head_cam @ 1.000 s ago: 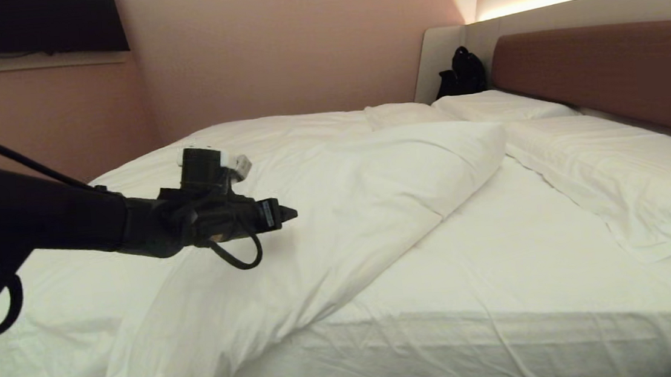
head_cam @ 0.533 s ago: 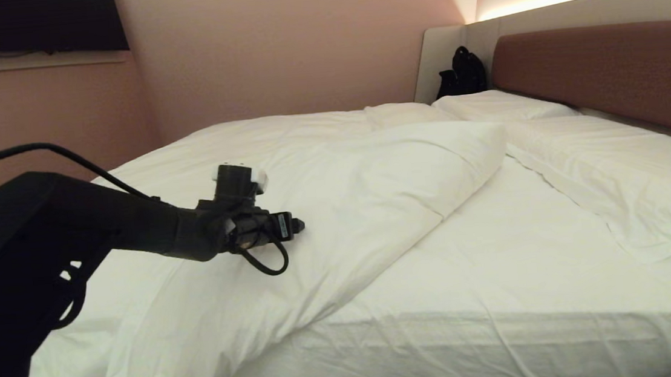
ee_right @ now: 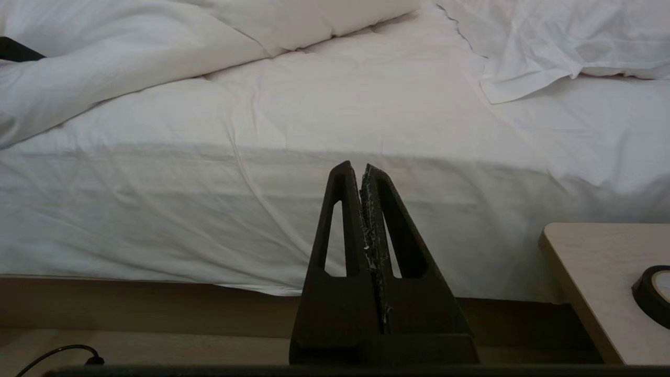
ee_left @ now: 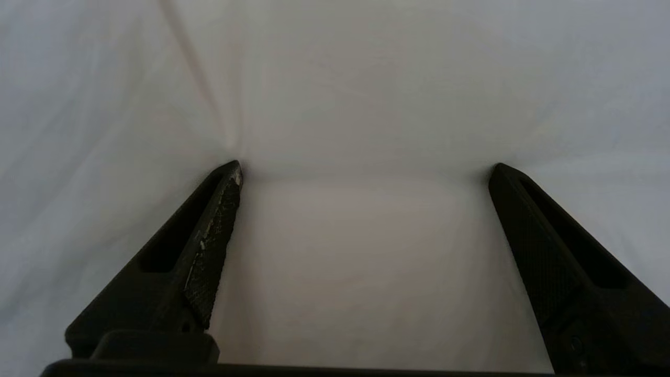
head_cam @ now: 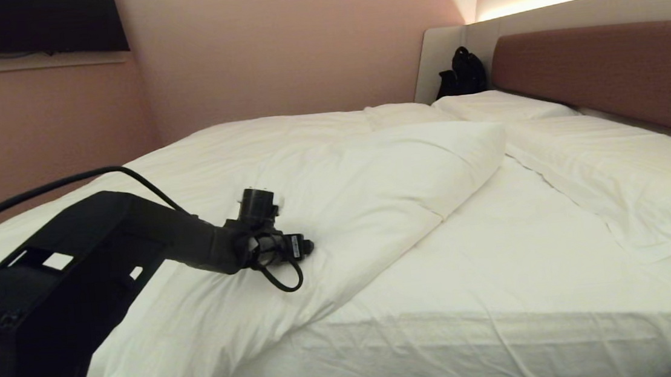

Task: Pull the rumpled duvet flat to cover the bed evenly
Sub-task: Hold the folded corner of the quilt

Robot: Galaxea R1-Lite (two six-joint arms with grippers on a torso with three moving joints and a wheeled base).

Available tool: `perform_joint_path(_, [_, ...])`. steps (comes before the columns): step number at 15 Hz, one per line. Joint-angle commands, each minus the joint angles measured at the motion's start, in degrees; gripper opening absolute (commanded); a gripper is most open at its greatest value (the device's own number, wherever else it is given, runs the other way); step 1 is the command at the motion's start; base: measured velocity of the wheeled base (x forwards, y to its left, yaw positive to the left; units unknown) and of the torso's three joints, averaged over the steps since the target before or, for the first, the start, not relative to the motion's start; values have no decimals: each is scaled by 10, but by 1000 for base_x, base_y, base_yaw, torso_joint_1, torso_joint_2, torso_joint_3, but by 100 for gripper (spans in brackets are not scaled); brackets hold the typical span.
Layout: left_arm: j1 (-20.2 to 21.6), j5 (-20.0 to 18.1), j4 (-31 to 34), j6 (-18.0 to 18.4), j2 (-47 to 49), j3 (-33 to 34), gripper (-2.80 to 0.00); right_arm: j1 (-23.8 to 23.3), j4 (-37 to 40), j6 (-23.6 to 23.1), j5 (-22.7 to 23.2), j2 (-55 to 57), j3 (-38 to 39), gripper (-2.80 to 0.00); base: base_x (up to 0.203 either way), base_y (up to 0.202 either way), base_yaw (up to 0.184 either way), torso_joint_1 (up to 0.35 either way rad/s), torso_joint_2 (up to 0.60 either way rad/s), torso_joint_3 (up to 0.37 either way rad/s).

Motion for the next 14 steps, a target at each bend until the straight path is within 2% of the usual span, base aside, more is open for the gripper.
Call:
perform_joint_path(1, [0, 1, 2, -1, 26, -3, 0, 0, 0, -1, 0, 0, 0, -280, 0, 0, 0, 0, 0, 0])
perform_joint_path(3, [0, 1, 19, 3, 40, -12, 0, 0, 0, -1, 0, 0, 0, -280, 0, 0, 0, 0, 0, 0])
perform_joint_path(6, [0, 0, 85, 2, 49, -47, 0, 1, 0, 0, 0, 0, 0, -280, 0, 0, 0, 0, 0, 0])
perform_joint_path(10, [0, 0, 103, 3, 57, -61, 0, 0, 0, -1, 0, 0, 0, -280, 0, 0, 0, 0, 0, 0])
perform_joint_path(11, [0, 0, 103, 3, 57, -61, -280, 0, 0, -1, 0, 0, 0, -280, 0, 0, 0, 0, 0, 0])
perform_joint_path(14, [0, -1, 102, 1, 55, -61, -280, 0, 0, -1, 0, 0, 0, -280, 0, 0, 0, 0, 0, 0])
